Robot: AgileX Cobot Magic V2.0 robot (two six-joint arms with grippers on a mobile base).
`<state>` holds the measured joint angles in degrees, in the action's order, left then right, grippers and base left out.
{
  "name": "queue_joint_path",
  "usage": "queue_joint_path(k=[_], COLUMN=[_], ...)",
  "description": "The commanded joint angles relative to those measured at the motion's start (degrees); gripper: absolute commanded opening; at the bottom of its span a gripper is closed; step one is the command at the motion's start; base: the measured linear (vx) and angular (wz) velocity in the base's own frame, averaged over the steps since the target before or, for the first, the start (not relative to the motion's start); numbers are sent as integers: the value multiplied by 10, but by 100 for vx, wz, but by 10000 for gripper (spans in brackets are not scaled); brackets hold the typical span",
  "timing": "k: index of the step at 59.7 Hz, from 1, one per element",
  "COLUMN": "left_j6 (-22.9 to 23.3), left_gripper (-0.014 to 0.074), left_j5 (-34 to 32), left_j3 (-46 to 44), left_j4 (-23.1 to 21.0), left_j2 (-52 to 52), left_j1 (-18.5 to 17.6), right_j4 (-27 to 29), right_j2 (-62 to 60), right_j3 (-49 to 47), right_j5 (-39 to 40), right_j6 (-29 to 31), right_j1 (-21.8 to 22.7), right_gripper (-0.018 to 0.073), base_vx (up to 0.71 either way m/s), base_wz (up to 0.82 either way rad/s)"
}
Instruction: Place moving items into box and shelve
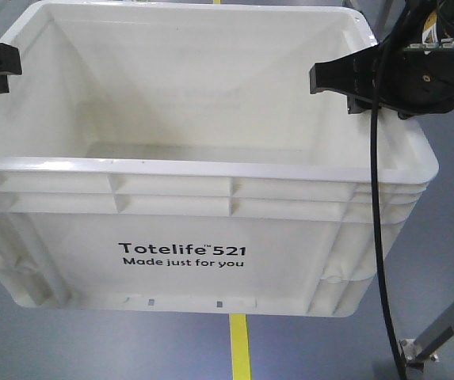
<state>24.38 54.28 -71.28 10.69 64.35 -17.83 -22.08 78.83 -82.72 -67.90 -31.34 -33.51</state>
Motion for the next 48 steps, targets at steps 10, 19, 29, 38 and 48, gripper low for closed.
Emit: queue_joint_path(k=[10,19,29,38,48], left_j6=[-2,-2,-2,-2,-2], left_gripper=[158,158,158,158,158], left_j5=[-69,-69,-69,-69,-69], left_j3=[-25,-25,-25,-25,-25], left_j4=[28,28,28,28,28], left_j2=[-20,-20,-20,-20,-20], left_j1=[-2,-2,-2,-2,-2], right_j4=[-62,-62,-62,-62,-62], right_j2=[-26,-26,-26,-26,-26], right_j3=[-22,-22,-22,-22,-22], right_j5=[42,42,42,42,42], right_j6=[8,8,8,8,8], right_j1=[2,2,2,2,2], right_gripper=[137,137,137,137,137], base_vx=[46,45,44,43,43], base_wz=[-4,-1,-1,-4,-9])
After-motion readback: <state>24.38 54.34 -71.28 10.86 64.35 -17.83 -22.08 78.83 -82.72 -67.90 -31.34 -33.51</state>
